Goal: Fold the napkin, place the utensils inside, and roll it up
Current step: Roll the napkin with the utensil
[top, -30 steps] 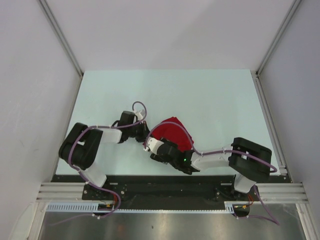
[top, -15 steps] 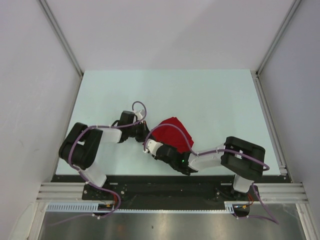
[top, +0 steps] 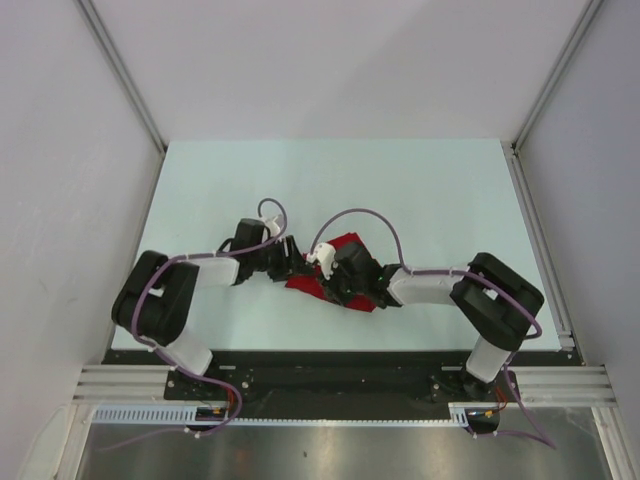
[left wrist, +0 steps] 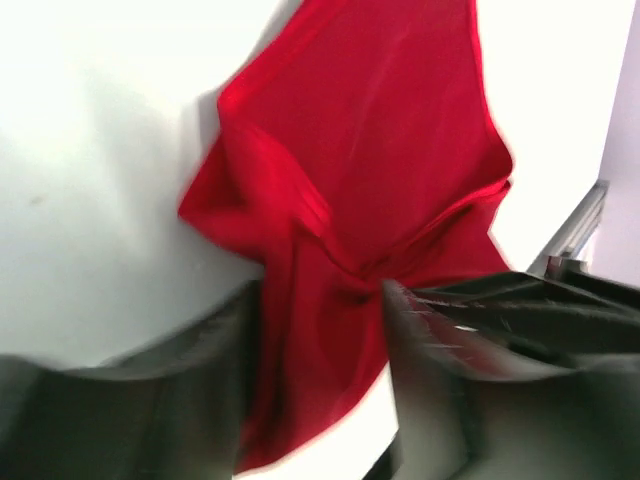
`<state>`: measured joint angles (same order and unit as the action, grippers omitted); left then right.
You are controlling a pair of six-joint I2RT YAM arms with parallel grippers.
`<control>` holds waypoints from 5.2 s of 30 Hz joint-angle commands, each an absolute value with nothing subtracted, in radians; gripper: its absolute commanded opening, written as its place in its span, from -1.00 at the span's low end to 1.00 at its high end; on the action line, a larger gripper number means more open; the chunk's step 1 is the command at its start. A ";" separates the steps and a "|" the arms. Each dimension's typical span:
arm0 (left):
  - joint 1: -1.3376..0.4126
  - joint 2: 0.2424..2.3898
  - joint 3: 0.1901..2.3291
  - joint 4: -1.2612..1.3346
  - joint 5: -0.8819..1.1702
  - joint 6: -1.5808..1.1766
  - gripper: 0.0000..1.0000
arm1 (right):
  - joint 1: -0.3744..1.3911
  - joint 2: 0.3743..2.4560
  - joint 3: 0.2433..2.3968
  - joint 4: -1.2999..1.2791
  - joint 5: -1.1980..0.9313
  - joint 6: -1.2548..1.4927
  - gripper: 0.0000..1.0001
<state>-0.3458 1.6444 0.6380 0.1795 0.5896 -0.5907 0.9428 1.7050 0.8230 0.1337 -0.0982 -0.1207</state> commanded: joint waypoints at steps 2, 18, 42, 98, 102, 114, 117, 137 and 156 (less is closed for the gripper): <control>-0.285 1.502 0.632 0.147 0.528 -0.609 0.45 | 0.819 1.789 0.815 0.003 -0.453 -0.014 -0.84; -0.363 1.236 0.508 0.250 0.356 -0.491 0.58 | 0.577 1.988 0.893 0.074 -0.922 0.182 -0.96; -0.488 1.446 0.554 0.368 0.337 -0.437 -0.01 | 0.463 2.146 0.963 0.037 -0.953 0.291 -1.00; -0.479 1.732 0.752 0.064 0.322 -0.433 -1.00 | 1.014 1.657 0.882 -0.011 0.260 -0.181 0.46; -0.479 1.721 0.753 0.061 0.325 -0.437 -1.00 | 1.017 1.703 0.888 -0.011 0.271 -0.186 0.36; -0.424 1.582 0.727 0.075 0.328 -0.503 -0.20 | 0.891 1.717 0.873 -0.031 -0.056 -0.129 -0.62; -0.347 1.446 0.692 0.089 0.301 -0.543 0.44 | 0.844 1.726 0.887 -0.061 -0.201 -0.111 -0.74; -0.319 1.439 0.571 0.281 0.433 -0.546 0.65 | 0.607 1.994 1.029 -0.049 -0.937 0.097 -0.86; -0.376 1.601 0.632 0.370 0.492 -0.463 0.60 | 0.560 2.074 1.035 -0.045 -1.008 0.104 -0.88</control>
<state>-0.3557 1.5902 0.5915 0.3466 0.4587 -0.5098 0.5674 2.0281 1.0431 -0.0006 -1.0164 0.1055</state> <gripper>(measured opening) 0.826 0.186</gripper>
